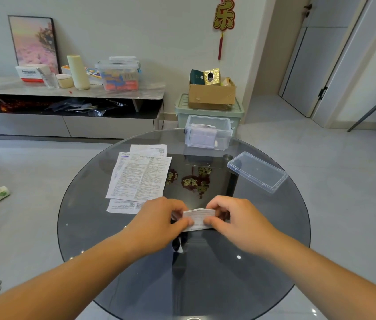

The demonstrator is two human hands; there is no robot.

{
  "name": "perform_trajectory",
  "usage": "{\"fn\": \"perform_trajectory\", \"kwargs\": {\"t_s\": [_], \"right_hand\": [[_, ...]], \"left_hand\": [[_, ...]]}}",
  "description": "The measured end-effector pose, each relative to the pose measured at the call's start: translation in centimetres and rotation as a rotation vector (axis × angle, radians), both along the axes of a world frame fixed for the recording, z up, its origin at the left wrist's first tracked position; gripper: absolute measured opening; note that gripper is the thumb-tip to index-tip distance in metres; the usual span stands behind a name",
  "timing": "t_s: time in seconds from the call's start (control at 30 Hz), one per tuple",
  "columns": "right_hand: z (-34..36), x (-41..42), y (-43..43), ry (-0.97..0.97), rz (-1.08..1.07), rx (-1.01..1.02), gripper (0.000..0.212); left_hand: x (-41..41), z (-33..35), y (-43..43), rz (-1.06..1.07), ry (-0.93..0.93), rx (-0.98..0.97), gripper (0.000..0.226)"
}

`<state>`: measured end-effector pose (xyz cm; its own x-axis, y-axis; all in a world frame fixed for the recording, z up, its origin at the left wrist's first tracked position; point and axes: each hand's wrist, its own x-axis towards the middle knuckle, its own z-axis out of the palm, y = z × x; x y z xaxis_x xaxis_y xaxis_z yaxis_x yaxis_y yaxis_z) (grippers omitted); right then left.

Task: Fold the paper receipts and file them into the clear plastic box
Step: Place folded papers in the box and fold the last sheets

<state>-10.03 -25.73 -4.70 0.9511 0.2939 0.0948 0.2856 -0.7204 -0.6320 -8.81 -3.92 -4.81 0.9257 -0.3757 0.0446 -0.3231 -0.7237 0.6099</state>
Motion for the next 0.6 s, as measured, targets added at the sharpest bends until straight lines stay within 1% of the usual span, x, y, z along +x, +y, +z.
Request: {"fn": "perform_trajectory", "kwargs": {"t_s": [0.07,0.2,0.4,0.5,0.6], "right_hand": [[-0.4,0.1,0.0,0.042,-0.032,0.044,0.006],[-1.0,0.8,0.4,0.095,-0.092,0.070,0.015],[-0.9,1.1,1.5,0.078,-0.129,-0.154,0.047],[-0.7,1.4,1.4,0.062,-0.159,-0.249,0.059],[-0.5,1.8,1.1,0.079,-0.201,-0.296,0.067]], "left_hand": [[0.0,-0.2,-0.1,0.034,0.001,0.042,0.011],[0.1,-0.7,-0.6,0.056,-0.046,0.138,0.022],[0.9,-0.6,-0.7,0.101,0.003,0.172,0.048],[1.2,-0.5,-0.6,0.079,0.019,0.223,0.045],[1.2,-0.6,-0.5,0.066,0.020,0.230,0.041]]}}
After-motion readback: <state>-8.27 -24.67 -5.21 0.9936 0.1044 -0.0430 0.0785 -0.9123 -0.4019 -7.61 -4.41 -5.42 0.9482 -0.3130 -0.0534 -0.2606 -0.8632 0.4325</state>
